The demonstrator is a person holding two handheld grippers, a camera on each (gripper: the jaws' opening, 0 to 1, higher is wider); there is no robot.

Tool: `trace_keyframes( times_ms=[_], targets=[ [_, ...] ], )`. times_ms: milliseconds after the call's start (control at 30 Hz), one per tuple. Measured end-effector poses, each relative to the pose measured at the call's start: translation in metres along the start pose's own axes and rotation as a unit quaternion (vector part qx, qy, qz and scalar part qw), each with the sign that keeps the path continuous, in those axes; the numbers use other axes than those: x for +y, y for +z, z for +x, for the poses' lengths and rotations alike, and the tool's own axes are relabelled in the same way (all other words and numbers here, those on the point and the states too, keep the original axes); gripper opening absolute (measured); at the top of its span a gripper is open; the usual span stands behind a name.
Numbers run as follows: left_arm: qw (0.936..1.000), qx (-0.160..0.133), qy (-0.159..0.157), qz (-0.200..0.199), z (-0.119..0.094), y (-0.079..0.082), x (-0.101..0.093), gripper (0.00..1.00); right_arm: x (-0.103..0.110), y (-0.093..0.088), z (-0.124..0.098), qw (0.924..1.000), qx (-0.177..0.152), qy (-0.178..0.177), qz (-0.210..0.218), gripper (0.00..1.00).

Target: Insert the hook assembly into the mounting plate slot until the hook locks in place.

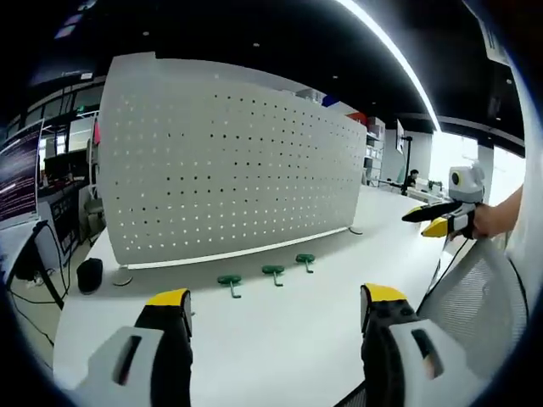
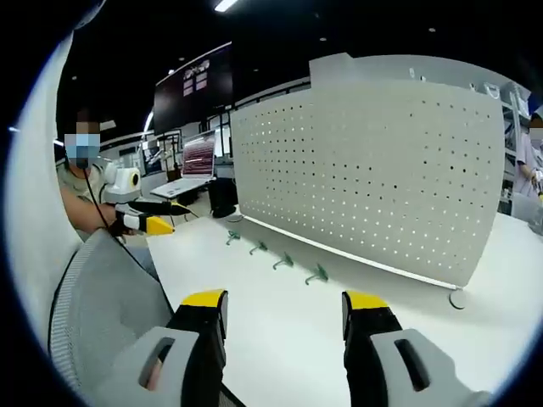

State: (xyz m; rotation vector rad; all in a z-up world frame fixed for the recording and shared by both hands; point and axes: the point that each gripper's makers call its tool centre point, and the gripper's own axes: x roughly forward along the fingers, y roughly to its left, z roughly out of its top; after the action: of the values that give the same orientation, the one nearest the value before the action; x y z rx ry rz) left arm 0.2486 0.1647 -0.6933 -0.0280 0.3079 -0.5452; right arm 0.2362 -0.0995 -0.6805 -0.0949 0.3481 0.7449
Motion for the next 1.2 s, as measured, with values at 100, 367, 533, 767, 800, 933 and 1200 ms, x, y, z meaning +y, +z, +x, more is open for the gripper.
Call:
trace_keyframes(
  times_ms=[100, 367, 533, 767, 800, 933, 1200],
  targets=[
    [1.0, 0.001, 0.0, 0.001, 0.0011, 0.0001, 0.0023, 0.84, 0.0005, 0.0012, 0.0013, 1.0, 0.0, 0.002, 0.0, 0.52],
    [1.0, 0.003, -0.001, 0.004, 0.0031, 0.001, 0.0042, 0.84, 0.0013, 0.0013, 0.0043, 1.0, 0.002, 0.005, -0.001, 0.52],
    [1.0, 0.003, -0.002, 0.004, 0.0029, -0.0004, 0.004, 0.83, 0.0018, 0.0002, 0.0046, 1.0, 0.003, 0.005, -0.001, 0.52],
    [1.0, 0.006, -0.001, 0.003, 0.0032, -0.0024, 0.002, 0.83, 0.0021, -0.0012, 0.0049, 1.0, 0.005, 0.006, 0.002, 0.52],
    [1.0, 0.007, -0.002, 0.003, 0.0032, -0.0029, 0.0018, 0.83, 0.0022, -0.0014, 0.0049, 1.0, 0.006, 0.006, 0.002, 0.52],
    [1.0, 0.008, -0.001, 0.004, 0.0036, -0.0044, 0.0018, 0.83, 0.0034, -0.0017, 0.0051, 1.0, 0.006, 0.008, -0.001, 0.52],
    [1.0, 0.007, 0.0, 0.002, 0.0028, -0.0046, 0.0017, 0.83, 0.0061, -0.0025, 0.0051, 0.9999, 0.008, 0.012, -0.004, 0.52]
  ],
)
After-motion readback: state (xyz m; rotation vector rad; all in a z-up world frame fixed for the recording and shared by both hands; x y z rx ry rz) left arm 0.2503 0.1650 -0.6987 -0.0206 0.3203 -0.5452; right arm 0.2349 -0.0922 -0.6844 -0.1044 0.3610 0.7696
